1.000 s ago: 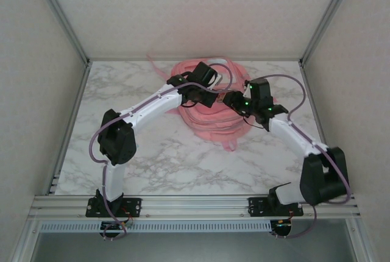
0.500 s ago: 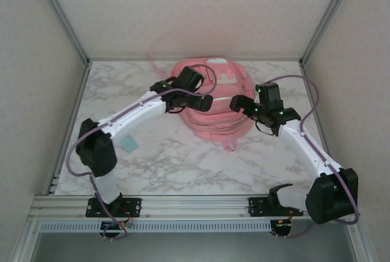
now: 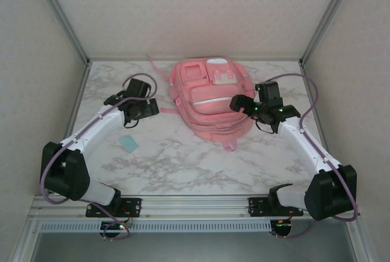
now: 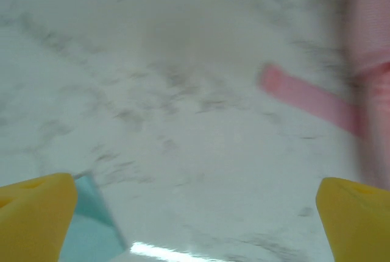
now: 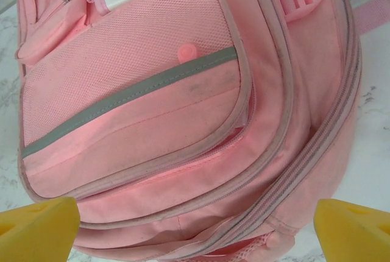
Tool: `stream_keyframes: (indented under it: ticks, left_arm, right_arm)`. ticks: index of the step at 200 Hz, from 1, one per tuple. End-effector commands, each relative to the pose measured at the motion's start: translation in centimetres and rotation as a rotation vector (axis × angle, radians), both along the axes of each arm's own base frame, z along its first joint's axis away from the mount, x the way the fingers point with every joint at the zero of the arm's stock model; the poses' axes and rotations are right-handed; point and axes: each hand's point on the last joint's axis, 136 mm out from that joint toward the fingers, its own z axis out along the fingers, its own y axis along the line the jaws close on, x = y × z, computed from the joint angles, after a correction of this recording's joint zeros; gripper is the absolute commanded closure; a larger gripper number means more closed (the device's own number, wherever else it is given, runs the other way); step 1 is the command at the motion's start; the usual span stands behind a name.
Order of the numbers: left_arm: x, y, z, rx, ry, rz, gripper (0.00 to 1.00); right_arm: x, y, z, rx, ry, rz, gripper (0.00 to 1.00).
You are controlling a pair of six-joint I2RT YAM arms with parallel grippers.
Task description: Pack the student bag
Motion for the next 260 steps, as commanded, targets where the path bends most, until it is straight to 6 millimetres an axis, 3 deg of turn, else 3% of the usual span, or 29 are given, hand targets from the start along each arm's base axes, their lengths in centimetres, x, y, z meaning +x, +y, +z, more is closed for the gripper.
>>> stream_keyframes:
  ticks: [1, 32, 68, 116, 164, 202, 234, 260]
  left_arm:
    - [-1.9, 3.6, -1.0, 0.032, 0.016, 0.152, 0.00]
    - [-4.7, 6.0, -4.2, 0.034, 0.080, 0.260, 0.00]
    - [-7.2, 6.0, -8.0, -0.028, 0.162, 0.316, 0.00]
    - [-7.1, 5.6, -10.4, -0.072, 0.187, 0.349, 0.03]
    - [-7.9, 5.1, -13.4, -0.109, 0.245, 0.370, 0.20]
    - [-8.1, 5.5, -13.3, -0.088, 0.240, 0.370, 0.31]
    - [-7.8, 5.3, -13.3, -0.102, 0.225, 0.372, 0.54]
    - [-6.9, 5.0, -12.3, -0.123, 0.194, 0.368, 0.57]
  right_arm:
    - [0.4, 0.6, 0.5, 0.030, 0.009, 0.009, 0.01]
    - [0.7, 1.2, -0.4, 0.057, 0.048, 0.017, 0.01]
    - [1.0, 1.8, -1.2, 0.074, 0.084, 0.030, 0.01]
    - [1.6, 2.6, -1.0, 0.100, 0.093, 0.048, 0.01]
    - [1.4, 2.3, -1.2, 0.087, 0.098, 0.040, 0.01]
    - [1.4, 2.2, -1.8, 0.086, 0.105, 0.030, 0.01]
    - [1.5, 2.4, -1.9, 0.102, 0.109, 0.025, 0.01]
    - [1.3, 2.7, -1.7, 0.115, 0.106, 0.043, 0.01]
